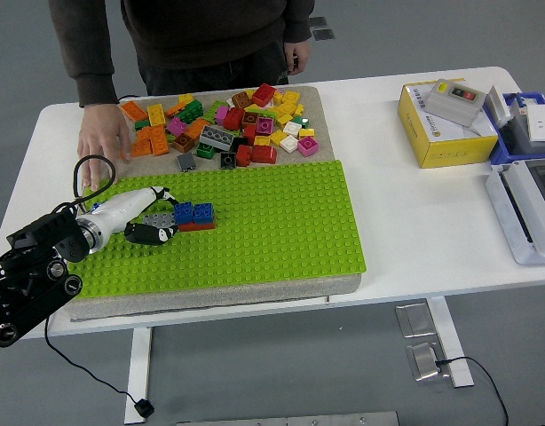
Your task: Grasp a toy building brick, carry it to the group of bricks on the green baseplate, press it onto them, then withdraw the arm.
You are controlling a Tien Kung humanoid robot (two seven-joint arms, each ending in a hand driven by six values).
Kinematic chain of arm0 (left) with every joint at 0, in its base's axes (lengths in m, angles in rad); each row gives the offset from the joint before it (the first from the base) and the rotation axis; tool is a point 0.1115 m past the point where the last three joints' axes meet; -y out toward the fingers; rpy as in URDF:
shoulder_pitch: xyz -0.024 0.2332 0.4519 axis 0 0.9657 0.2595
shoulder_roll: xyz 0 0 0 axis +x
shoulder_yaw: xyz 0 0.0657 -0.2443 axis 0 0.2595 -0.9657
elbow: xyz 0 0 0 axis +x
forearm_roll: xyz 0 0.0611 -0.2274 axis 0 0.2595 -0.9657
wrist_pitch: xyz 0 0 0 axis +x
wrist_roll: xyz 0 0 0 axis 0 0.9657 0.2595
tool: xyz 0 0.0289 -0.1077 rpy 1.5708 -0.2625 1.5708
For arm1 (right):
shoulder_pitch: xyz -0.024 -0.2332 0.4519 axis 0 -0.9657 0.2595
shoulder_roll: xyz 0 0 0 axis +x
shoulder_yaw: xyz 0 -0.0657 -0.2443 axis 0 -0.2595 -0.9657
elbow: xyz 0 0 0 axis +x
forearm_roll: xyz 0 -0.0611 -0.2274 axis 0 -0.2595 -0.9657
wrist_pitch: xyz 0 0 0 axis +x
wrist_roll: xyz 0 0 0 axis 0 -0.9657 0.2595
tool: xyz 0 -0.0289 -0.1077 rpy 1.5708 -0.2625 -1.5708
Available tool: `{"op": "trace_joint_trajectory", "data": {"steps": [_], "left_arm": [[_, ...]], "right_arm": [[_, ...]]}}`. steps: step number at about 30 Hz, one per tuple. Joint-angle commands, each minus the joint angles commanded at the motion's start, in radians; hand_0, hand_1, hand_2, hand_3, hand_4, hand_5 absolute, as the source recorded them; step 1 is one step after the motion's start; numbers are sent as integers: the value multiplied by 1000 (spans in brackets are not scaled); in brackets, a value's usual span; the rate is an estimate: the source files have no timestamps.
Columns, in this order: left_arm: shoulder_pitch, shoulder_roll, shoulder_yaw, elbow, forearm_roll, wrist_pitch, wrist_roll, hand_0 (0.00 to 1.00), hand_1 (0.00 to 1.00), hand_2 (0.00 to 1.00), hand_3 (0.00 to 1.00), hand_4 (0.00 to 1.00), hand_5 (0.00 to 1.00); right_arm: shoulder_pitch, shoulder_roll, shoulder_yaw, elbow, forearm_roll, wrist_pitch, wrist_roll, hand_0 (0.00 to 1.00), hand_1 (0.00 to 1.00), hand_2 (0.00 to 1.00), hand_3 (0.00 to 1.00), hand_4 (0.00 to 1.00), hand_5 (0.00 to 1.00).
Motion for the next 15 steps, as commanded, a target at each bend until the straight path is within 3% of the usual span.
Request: {"op": "trace_joint_trajectory", "data": {"steps": [15], "left_arm": [[-13, 14, -13, -11, 2, 5, -8, 998, 998, 998, 777, 636, 324]], "right_arm": [[0, 1, 5, 1, -11, 0, -3, 640, 580, 670, 667, 500, 998]]}}
